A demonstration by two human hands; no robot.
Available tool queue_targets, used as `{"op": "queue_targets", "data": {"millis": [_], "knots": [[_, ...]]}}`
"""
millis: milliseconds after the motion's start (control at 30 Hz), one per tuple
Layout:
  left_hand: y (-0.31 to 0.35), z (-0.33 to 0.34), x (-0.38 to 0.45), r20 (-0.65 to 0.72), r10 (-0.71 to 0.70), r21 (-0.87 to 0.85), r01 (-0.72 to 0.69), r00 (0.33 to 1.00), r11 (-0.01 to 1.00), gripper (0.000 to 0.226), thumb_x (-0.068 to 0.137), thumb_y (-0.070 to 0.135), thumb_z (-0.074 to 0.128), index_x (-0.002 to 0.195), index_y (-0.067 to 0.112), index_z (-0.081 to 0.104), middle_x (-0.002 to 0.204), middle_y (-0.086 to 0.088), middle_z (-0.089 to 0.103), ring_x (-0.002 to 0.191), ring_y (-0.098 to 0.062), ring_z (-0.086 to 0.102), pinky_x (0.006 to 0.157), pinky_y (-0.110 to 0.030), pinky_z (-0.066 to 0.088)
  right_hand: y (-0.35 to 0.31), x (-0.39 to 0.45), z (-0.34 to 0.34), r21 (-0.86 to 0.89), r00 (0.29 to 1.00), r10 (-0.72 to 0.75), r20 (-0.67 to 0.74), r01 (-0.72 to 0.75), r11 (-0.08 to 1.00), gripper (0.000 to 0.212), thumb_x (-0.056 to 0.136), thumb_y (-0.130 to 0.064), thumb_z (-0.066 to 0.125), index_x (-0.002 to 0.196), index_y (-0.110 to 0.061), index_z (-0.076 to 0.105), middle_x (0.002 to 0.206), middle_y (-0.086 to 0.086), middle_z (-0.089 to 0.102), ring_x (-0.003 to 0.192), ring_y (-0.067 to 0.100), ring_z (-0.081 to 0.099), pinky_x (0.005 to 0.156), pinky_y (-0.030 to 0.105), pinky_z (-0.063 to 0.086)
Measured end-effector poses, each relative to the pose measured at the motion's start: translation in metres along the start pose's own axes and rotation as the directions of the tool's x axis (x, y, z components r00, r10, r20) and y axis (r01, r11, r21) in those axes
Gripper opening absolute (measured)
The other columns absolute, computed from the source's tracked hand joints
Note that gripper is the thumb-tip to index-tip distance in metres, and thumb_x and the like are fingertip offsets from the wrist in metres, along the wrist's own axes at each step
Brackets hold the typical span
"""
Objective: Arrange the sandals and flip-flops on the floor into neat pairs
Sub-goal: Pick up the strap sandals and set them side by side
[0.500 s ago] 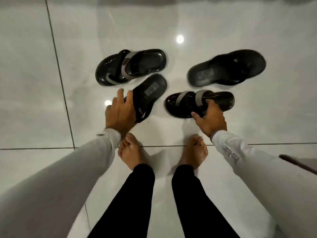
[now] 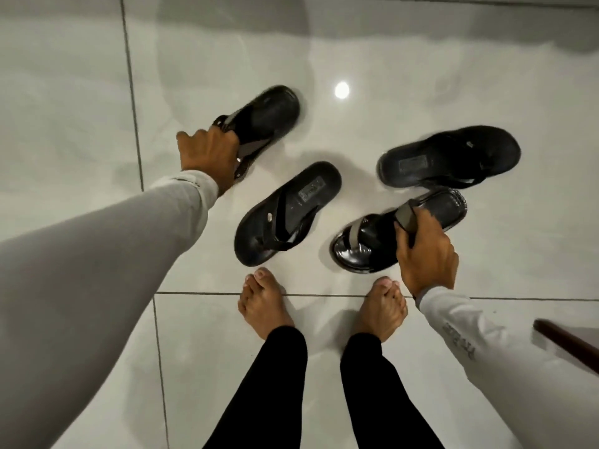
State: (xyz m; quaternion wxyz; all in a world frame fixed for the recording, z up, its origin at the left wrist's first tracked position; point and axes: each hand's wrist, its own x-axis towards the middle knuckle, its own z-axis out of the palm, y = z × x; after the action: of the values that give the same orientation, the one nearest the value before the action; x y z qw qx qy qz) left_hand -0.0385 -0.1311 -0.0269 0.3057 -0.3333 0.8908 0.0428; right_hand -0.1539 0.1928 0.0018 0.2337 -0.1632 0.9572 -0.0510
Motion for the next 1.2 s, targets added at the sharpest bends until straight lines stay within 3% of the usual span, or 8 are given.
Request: {"op": "queue_targets", "data": {"millis": [267, 400, 533, 633, 733, 867, 1000, 1200], "knots": [[-0.093, 0.018, -0.040, 0.127, -0.164, -0.029, 0.169, 0.978, 0.985, 0.023, 0.090, 0.026, 0.066, 0.112, 0.018, 0.063, 0.113, -0.011, 0.069, 0.109, -0.035, 0.064, 0.096, -0.046, 0.041, -0.108, 0.005, -0.015, 0.129, 0.944, -0.328, -0.016, 0.327, 0.936, 0.044, 0.095, -0.009, 0.058, 0.138, -0.017, 0.055, 0.127, 0.005, 0.047, 0.098, 0.028, 0.061, 0.080, 0.040, 0.056], [-0.117, 0.030, -0.039, 0.111, -0.172, -0.034, 0.177, 0.979, 0.984, 0.023, 0.093, 0.024, 0.063, 0.114, 0.017, 0.061, 0.112, -0.009, 0.069, 0.106, -0.034, 0.065, 0.095, -0.047, 0.042, -0.182, 0.028, 0.012, 0.146, 0.915, -0.382, 0.130, 0.364, 0.920, 0.028, 0.098, -0.040, 0.049, 0.126, -0.037, 0.053, 0.107, -0.043, 0.049, 0.090, -0.009, 0.058, 0.091, 0.038, 0.054], [-0.126, 0.030, -0.026, 0.055, -0.144, -0.121, 0.149, 0.988, 0.981, 0.020, 0.095, 0.023, 0.061, 0.113, 0.014, 0.060, 0.111, -0.012, 0.069, 0.103, -0.037, 0.067, 0.092, -0.047, 0.043, -0.250, 0.046, 0.042, 0.004, 0.803, -0.564, 0.191, 0.574, 0.819, 0.048, 0.095, -0.019, 0.054, 0.139, -0.033, 0.043, 0.138, 0.002, 0.048, 0.103, 0.033, 0.061, 0.089, 0.046, 0.056], [-0.129, 0.023, -0.020, -0.051, -0.177, -0.317, 0.152, 0.983, 0.936, 0.025, 0.097, 0.022, 0.057, 0.120, 0.011, 0.055, 0.112, -0.015, 0.068, 0.097, -0.042, 0.067, 0.081, -0.048, 0.046, -0.285, 0.054, 0.059, -0.049, 0.769, -0.587, 0.252, 0.616, 0.786, 0.059, 0.097, -0.021, 0.058, 0.151, -0.028, 0.034, 0.145, 0.009, 0.041, 0.112, 0.035, 0.058, 0.087, 0.045, 0.054], [-0.134, 0.024, -0.026, -0.075, -0.274, -0.551, 0.189, 0.959, 0.813, 0.045, 0.097, 0.024, 0.055, 0.139, 0.020, 0.039, 0.116, -0.015, 0.061, 0.096, -0.041, 0.064, 0.071, -0.045, 0.046, -0.291, 0.055, 0.066, -0.039, 0.829, -0.478, 0.289, 0.509, 0.860, 0.079, 0.096, -0.025, 0.063, 0.159, -0.025, 0.015, 0.157, 0.012, 0.029, 0.129, 0.036, 0.049, 0.100, 0.047, 0.048], [-0.153, 0.054, -0.037, 0.120, -0.430, -0.696, 0.384, 0.895, 0.606, 0.079, 0.090, 0.022, 0.069, 0.155, 0.021, 0.023, 0.136, -0.022, 0.041, 0.115, -0.046, 0.055, 0.093, -0.055, 0.050, -0.273, 0.038, 0.073, -0.037, 0.831, -0.393, 0.393, 0.442, 0.896, 0.093, 0.088, -0.035, 0.071, 0.158, -0.031, 0.010, 0.160, 0.016, 0.022, 0.134, 0.041, 0.045, 0.104, 0.054, 0.046], [-0.165, 0.086, -0.022, 0.387, -0.368, -0.672, 0.532, 0.845, 0.515, 0.101, 0.083, 0.029, 0.079, 0.160, 0.025, 0.012, 0.142, -0.029, 0.039, 0.125, -0.053, 0.049, 0.106, -0.055, 0.042, -0.256, 0.023, 0.104, -0.155, 0.791, -0.406, 0.458, 0.520, 0.840, 0.115, 0.076, -0.045, 0.081, 0.159, -0.031, 0.004, 0.159, 0.020, 0.021, 0.134, 0.041, 0.041, 0.105, 0.054, 0.044], [-0.148, 0.103, -0.012, 0.398, -0.343, -0.681, 0.524, 0.851, 0.511, 0.105, 0.081, 0.038, 0.078, 0.159, 0.034, 0.007, 0.132, -0.024, 0.055, 0.122, -0.046, 0.054, 0.097, -0.048, 0.046, -0.254, 0.028, 0.128, -0.278, 0.830, -0.352, 0.433, 0.494, 0.824, 0.121, 0.076, -0.048, 0.080, 0.160, -0.029, -0.005, 0.132, 0.018, 0.048, 0.115, 0.035, 0.051, 0.093, 0.050, 0.046]]}}
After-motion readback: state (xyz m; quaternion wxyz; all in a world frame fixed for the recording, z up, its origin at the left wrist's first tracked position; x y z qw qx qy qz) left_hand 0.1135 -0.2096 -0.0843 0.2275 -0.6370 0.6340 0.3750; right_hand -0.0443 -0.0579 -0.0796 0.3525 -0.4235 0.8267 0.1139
